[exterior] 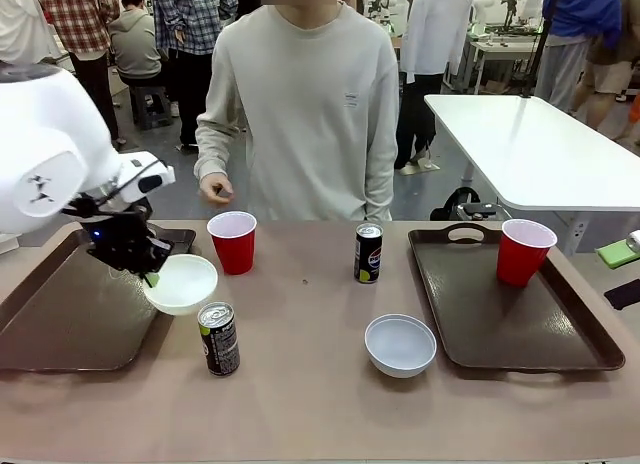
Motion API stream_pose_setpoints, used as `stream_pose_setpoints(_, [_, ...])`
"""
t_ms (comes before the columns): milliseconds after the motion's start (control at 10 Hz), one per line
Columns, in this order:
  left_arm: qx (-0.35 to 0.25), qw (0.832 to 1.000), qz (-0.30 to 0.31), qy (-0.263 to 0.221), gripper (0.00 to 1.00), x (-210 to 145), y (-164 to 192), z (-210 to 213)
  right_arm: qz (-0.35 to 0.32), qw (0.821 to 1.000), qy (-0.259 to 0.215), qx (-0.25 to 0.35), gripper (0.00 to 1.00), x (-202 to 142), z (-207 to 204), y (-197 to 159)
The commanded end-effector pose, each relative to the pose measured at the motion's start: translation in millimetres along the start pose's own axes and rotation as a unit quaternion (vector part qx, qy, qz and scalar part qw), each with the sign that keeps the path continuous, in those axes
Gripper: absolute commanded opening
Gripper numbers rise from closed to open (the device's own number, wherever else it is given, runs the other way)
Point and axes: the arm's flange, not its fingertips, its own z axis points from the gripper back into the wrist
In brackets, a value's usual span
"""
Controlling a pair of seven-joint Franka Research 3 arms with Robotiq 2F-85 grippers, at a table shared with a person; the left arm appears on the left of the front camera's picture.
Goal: Prepare tableware on both trays.
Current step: Pick up a Picnic Bowl from the table and place it on a Handle tray.
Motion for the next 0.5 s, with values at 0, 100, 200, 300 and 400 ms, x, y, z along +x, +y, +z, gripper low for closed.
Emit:
stream_pose_setpoints(0, [-0.002, 0.996, 0.079, -0.051, 0.04, -13, 8, 12, 0.01, 1.0, -0.005, 0.015, 1.0, 2, 0, 1])
stream_pose_setpoints(100, [0.0, 1.0, 0.0, 0.0, 0.04, 0, 0, 0, 0.01, 1.0, -0.005, 0.015, 1.0, 2, 0, 1])
stream_pose_setpoints(200, [0.0, 1.0, 0.0, 0.0, 0.04, 0, 0, 0, 0.01, 1.0, -0.005, 0.015, 1.0, 2, 0, 1])
stream_pose_setpoints(300, [-0.004, 0.999, 0.025, -0.023, 0.05, 2, 5, 19, 0.01, 1.0, -0.005, 0.015, 1.0, 2, 0, 1])
stream_pose_setpoints(400, [-0.002, 1.0, 0.016, -0.023, 0.05, 8, 23, 11, 0.01, 1.0, -0.005, 0.015, 1.0, 2, 0, 1])
